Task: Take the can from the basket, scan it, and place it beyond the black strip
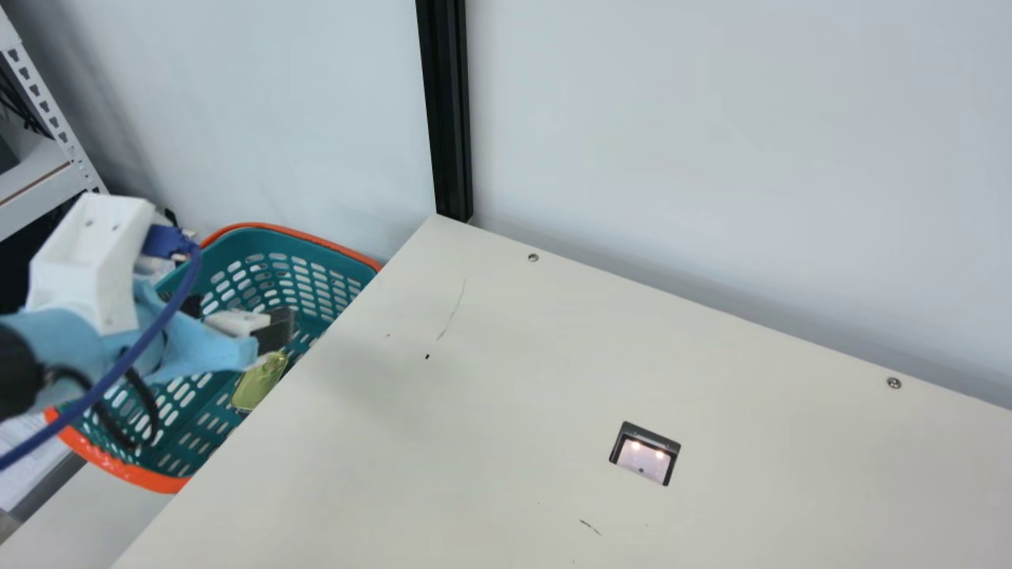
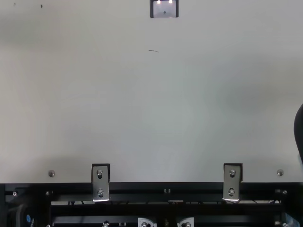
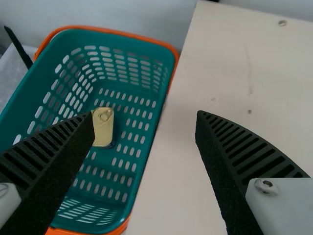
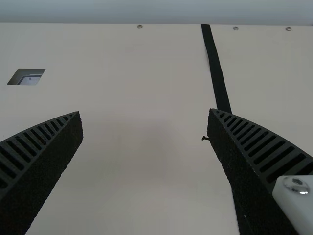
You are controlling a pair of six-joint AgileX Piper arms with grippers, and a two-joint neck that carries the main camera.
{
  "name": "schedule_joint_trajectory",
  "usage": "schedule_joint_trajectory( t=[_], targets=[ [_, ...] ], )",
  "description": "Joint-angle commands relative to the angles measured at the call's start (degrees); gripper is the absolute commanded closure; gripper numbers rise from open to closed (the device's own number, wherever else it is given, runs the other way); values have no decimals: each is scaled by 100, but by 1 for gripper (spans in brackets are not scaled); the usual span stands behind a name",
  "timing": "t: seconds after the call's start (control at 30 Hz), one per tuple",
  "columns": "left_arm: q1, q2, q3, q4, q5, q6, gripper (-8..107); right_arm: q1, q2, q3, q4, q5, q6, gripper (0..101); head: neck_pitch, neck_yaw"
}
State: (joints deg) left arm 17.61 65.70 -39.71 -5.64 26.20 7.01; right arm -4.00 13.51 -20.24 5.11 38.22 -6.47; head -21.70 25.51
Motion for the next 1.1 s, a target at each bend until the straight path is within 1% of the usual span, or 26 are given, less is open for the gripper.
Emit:
schedule_joint_trajectory(
  t=[0.0, 0.17, 0.33, 0.53, 0.7, 1.07],
  targets=[
    [454, 1165, -258, -250, 13, 944, 9, 0, 0, 0, 0, 0, 0, 0, -248, 88],
    [1023, 2308, -769, -569, 49, 1765, 9, 0, 0, 0, 0, 0, 0, 0, -248, 88],
    [1324, 3328, -1236, -465, 122, 2074, 9, 0, 0, 0, 0, 0, 0, 0, -248, 88],
    [1361, 4371, -1783, -102, 99, 1965, 9, 0, 0, 0, 0, 0, 0, 0, -248, 88],
    [1294, 5145, -2331, 107, 65, 1819, 9, 0, 0, 0, 0, 0, 0, 0, -248, 88],
    [1211, 6485, -3679, 391, 17, 1528, 9, 0, 0, 0, 0, 0, 0, 0, -248, 88]
  ],
)
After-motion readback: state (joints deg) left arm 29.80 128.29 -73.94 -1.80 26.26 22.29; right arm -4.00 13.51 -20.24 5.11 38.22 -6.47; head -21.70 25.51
